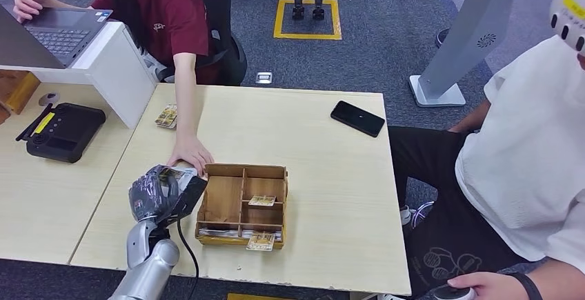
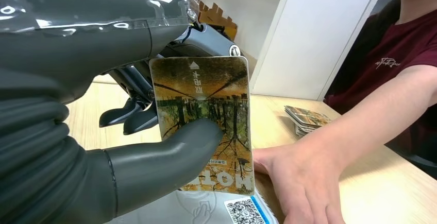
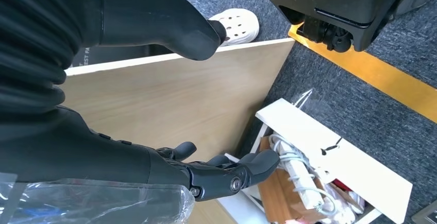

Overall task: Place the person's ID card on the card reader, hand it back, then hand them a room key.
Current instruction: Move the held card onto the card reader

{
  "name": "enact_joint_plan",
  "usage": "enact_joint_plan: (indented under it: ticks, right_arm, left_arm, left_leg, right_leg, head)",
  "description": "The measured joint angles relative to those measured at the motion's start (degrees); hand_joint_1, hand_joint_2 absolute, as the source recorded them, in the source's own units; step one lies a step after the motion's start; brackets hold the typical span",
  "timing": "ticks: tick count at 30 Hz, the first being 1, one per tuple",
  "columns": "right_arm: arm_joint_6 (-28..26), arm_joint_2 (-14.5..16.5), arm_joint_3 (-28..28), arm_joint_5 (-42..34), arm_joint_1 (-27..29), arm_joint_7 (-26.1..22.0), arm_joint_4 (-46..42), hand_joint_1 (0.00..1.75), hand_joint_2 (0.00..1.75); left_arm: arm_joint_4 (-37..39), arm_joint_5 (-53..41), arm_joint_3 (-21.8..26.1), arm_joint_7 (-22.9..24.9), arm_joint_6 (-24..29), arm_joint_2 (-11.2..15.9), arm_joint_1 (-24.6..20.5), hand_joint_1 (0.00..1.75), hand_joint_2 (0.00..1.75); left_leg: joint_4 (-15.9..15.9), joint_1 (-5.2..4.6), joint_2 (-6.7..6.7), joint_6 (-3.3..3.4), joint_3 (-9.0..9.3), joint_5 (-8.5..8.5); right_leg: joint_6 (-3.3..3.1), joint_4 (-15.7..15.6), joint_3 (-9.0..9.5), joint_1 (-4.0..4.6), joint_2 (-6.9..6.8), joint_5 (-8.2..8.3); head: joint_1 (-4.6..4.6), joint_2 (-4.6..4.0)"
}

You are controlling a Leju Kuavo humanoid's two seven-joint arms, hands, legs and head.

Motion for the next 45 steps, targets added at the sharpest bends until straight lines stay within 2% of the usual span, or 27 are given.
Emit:
enact_joint_plan:
  ticks: [17, 26, 34, 45]
  right_arm:
    - [0.67, 0.15, 1.51, 1.68, -0.15, -0.32, 0.0, 0.0, 1.75]
    - [2.03, 0.46, 3.01, 3.54, -0.53, -0.4, -0.02, 0.0, 1.75]
    - [2.09, 0.57, 4.23, 4.44, -0.82, -1.37, -0.02, 0.0, 1.75]
    - [2.16, 0.79, 5.94, 5.66, -1.19, -2.97, -0.02, 0.0, 1.75]
  left_arm:
    - [3.05, -0.83, -2.3, 3.03, -2.72, 0.5, -2.5, 1.75, 1.75]
    - [6.24, -6.66, -5.1, 8.19, -3.55, 1.21, -4.87, 1.75, 1.75]
    - [9.6, -7.81, -6.84, 9.23, -3.97, 1.26, -5.74, 1.75, 1.75]
    - [13.89, -12.19, -7.07, 13.39, -2.77, 1.89, -7.49, 1.75, 1.75]
  left_leg:
    - [0.0, 0.0, -0.01, -0.01, 0.01, 0.01]
    - [0.0, 0.0, -0.04, -0.02, 0.04, 0.05]
    - [0.0, 0.0, -0.02, -0.02, 0.06, 0.05]
    - [-0.03, 0.0, -0.08, -0.08, 0.13, 0.11]
  right_leg:
    - [0.0, 0.01, 0.02, 0.0, -0.01, 0.0]
    - [0.0, 0.01, 0.08, 0.0, -0.07, 0.01]
    - [-0.01, 0.01, 0.07, 0.0, -0.05, 0.01]
    - [-0.01, 0.02, 0.16, 0.0, -0.13, 0.02]
  head:
    - [0.01, 0.01]
    - [0.02, 0.0]
    - [0.01, 0.01]
    - [0.02, 0.02]
